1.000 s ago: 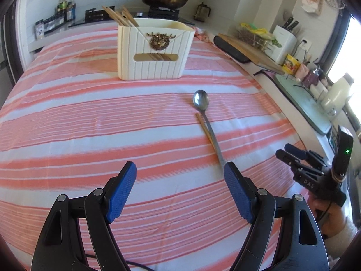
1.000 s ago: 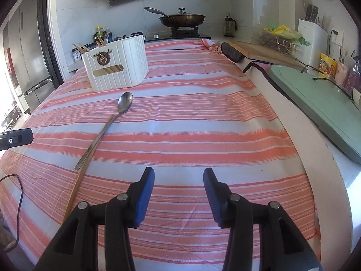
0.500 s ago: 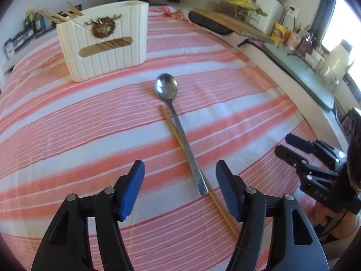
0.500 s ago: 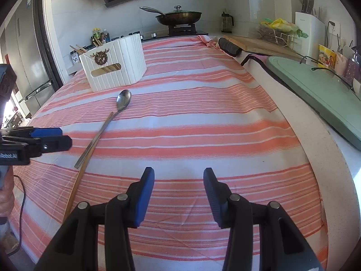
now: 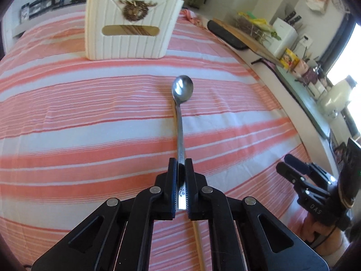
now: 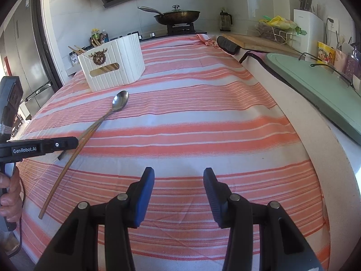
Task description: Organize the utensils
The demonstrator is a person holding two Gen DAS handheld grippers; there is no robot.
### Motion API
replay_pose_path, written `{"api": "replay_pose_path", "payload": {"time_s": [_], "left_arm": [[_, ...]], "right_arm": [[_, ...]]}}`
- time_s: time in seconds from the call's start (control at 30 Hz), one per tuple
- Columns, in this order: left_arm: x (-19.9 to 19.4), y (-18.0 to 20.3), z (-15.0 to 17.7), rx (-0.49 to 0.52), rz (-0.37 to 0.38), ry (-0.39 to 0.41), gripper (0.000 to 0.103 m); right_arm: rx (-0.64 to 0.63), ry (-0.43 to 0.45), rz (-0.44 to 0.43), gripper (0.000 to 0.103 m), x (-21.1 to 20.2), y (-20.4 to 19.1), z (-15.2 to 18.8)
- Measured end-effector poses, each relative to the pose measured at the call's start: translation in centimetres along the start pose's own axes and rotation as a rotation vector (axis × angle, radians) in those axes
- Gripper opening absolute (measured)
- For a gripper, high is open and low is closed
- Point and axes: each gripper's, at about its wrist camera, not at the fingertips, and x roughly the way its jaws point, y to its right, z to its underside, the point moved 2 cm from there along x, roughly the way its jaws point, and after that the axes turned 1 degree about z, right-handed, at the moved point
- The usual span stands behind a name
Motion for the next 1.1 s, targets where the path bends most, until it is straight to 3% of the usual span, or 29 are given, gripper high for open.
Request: {"api": "replay_pose_path", "payload": {"time_s": [0.13,0.33,0.6,0.67,0.73,0.77,0.8,0.87,0.9,1.0,1.1], "left_arm": [[-2.0,-2.2,1.0,-0.048,-0.024,0.048,0.000],[-3.7,-5.8,3.4,-0.116,-0.103,0.029,0.000],[-5.1,-6.1,4.4,-0.102,-0.105,0.021,0.003],[-4.7,-6.0,4.4,-0.089,-0.109,0.002,0.012],[-4.5,-6.0,4.6,-0.076,-0.129,-0.003,0.032],[-4.7,-6.0,4.7,-0.070,-0.143,0.002,0.029],[-4.9,-6.0,4.8,-0.063,-0.154,0.004,0.033],[-5.3,-6.1,5.0,-0.063,-0.147,0.015,0.051],[-5.6,-6.2,5.1,-0.060,-0.158,0.023,0.062],[-5.9,-6.4,5.2,-0.045,-0.197,0.029,0.065],[-6.2,-6.7,5.0,-0.058,-0.203,0.037,0.068]], "right_arm": [[-0.018,-0.010,0.011,0.046,0.2,-0.4,0.1],[-0.062,-0.062,0.022,0.046,0.2,-2.4,-0.3],[-0.145,-0.129,-0.279,0.046,0.7,-13.3,-2.6],[-0.175,-0.171,-0.328,0.046,1.8,-15.9,-2.9],[-0.238,-0.183,-0.296,0.046,2.9,-18.0,-2.9],[-0.272,-0.191,-0.274,0.046,3.5,-18.8,-2.8],[-0.301,-0.204,-0.251,0.046,4.1,-19.4,-2.6],[-0.335,-0.231,-0.200,0.044,5.1,-19.6,-2.1],[-0.346,-0.213,-0.196,0.036,5.0,-19.6,-2.0],[-0.366,-0.205,-0.168,0.016,4.3,-18.5,-1.6],[-0.326,-0.201,-0.127,0.011,3.7,-16.1,-1.6]]}}
